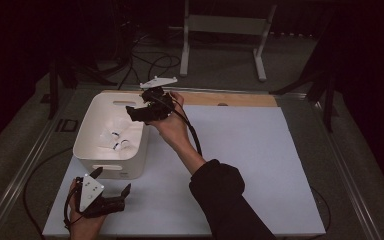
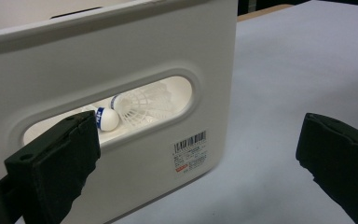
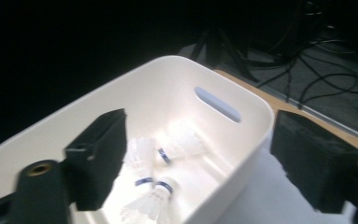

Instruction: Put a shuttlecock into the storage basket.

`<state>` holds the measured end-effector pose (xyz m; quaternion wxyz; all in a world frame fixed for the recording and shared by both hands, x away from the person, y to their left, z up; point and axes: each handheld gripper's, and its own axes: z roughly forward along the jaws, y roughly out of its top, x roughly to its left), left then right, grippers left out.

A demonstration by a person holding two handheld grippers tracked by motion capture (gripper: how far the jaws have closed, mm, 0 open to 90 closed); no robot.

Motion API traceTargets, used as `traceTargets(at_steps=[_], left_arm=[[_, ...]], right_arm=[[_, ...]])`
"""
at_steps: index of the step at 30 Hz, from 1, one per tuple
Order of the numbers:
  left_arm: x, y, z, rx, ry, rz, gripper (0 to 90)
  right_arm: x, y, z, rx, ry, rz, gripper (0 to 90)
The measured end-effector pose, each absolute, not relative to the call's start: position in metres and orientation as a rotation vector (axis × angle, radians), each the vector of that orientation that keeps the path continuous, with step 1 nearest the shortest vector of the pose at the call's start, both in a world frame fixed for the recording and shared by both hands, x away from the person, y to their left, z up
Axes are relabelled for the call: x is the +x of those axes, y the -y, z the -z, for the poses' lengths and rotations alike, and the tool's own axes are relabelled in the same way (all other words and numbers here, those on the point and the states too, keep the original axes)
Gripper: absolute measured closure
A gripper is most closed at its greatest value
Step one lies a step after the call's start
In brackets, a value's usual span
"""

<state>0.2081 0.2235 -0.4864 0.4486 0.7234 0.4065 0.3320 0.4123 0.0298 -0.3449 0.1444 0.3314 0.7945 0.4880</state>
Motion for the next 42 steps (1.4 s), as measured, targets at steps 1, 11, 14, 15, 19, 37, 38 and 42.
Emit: traceTargets(at_steps=[1,11,14,15,19,37,38,42], left_arm=[[0.208,-0.223,0.486,1.79,-1.006,-0.821,0.2],[0.208,-0.223,0.486,1.788,-1.006,-0.821,0.2],[0.208,-0.223,0.486,1.787,-1.005,-0.821,0.2],[0.208,-0.223,0.486,1.788,-1.005,-0.821,0.2],[0.208,-0.223,0.486,1.787,-1.006,-0.822,0.2],[0.208,-0.223,0.487,1.784,-1.009,-0.822,0.2],[0.208,-0.223,0.487,1.785,-1.008,-0.824,0.2],[0.208,-0.223,0.487,1.783,-1.009,-0.822,0.2]], right_arm=[[0.412,-0.029,0.345,0.953,-2.29,-1.402,15.6],[0.414,-0.013,0.35,0.965,-2.264,-1.387,13.7],[0.415,-0.003,0.352,0.99,-2.241,-1.402,13.5],[0.415,-0.001,0.353,1.0,-2.239,-1.401,13.4],[0.416,0.008,0.356,1.006,-2.236,-1.398,13.1],[0.411,0.054,0.371,1.083,-2.167,-1.391,12.6],[0.41,0.057,0.371,1.084,-2.16,-1.384,12.6],[0.407,0.07,0.373,1.105,-2.138,-1.355,12.4]])
